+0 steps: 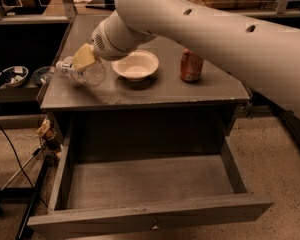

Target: Pick blue plastic bottle from top drawer and place on counter

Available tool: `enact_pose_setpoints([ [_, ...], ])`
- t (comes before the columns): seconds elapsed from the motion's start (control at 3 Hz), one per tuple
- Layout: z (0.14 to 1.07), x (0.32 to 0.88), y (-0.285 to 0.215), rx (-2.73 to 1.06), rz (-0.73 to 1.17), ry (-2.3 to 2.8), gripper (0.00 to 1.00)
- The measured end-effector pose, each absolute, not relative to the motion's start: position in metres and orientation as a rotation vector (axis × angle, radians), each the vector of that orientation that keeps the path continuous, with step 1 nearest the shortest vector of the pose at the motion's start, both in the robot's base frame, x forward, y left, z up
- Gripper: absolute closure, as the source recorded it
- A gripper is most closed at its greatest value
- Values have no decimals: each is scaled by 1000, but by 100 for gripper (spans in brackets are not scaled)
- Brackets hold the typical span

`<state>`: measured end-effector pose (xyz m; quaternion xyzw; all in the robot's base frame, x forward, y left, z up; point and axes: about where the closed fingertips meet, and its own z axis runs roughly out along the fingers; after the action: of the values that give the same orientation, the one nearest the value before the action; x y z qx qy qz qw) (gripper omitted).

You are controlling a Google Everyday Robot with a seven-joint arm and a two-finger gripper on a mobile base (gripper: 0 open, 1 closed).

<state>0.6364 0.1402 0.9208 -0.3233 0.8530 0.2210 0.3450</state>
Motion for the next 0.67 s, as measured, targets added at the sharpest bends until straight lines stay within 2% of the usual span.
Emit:
enact_pose_setpoints([
  [0.67, 914, 632, 138, -778, 557, 2164, 100],
])
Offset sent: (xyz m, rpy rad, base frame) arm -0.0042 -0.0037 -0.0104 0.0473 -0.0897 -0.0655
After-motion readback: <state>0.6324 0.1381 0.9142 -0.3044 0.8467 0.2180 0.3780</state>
